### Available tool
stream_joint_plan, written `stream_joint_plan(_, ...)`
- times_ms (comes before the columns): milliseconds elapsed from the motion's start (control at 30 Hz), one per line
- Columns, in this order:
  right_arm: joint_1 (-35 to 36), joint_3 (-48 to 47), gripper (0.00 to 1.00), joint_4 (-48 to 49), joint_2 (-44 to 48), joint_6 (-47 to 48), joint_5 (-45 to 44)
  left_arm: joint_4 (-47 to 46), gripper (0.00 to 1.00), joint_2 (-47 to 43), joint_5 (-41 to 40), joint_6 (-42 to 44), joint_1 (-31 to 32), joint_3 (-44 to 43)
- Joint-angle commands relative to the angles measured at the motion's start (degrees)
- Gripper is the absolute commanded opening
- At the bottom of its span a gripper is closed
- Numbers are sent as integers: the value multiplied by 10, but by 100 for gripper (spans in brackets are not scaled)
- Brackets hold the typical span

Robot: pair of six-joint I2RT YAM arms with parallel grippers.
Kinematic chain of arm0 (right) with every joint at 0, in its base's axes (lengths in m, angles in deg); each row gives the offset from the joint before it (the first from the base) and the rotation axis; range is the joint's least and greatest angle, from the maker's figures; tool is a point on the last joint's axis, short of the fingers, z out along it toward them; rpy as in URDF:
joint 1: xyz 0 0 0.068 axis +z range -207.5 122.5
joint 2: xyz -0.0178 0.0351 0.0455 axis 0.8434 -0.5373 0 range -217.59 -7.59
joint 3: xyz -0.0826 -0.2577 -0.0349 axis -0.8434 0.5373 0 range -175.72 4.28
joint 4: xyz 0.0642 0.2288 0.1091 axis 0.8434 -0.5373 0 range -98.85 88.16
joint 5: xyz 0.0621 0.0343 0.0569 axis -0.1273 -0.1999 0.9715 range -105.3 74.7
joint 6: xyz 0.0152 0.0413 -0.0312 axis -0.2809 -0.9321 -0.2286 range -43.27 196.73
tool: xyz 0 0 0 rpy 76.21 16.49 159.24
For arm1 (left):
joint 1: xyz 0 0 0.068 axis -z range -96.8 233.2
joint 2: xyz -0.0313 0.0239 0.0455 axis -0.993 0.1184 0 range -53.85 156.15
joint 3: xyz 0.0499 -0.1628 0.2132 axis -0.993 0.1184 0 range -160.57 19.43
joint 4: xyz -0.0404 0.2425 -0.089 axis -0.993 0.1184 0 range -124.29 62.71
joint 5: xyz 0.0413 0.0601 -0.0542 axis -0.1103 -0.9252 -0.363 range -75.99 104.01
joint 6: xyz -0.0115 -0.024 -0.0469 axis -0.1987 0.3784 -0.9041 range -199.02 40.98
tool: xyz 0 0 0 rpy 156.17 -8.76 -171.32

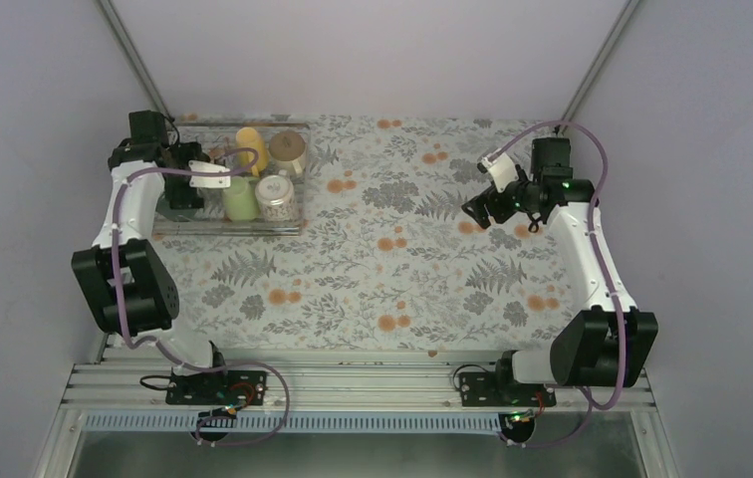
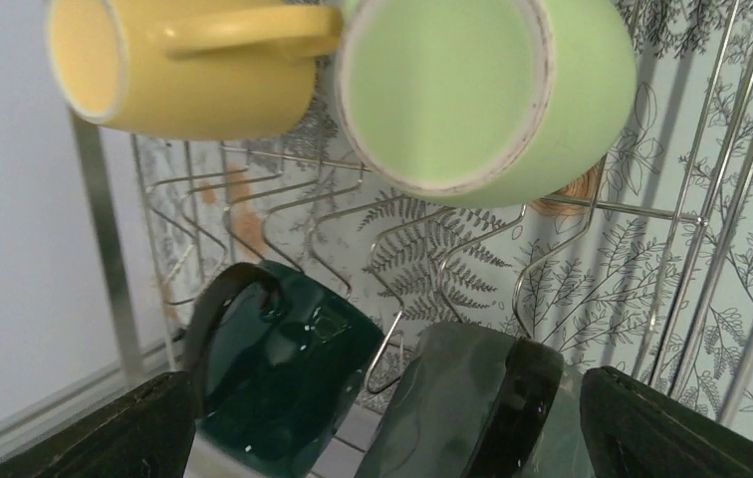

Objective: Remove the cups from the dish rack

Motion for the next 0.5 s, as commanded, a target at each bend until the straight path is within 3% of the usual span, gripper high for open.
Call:
stream_joint_plan(0, 6, 14, 100, 14, 2, 10, 2, -40, 95, 31, -23, 25, -4, 5)
stream_joint_plan(467, 6, 14, 100, 18, -1, 4, 7, 34, 74, 112, -61, 13, -7, -77)
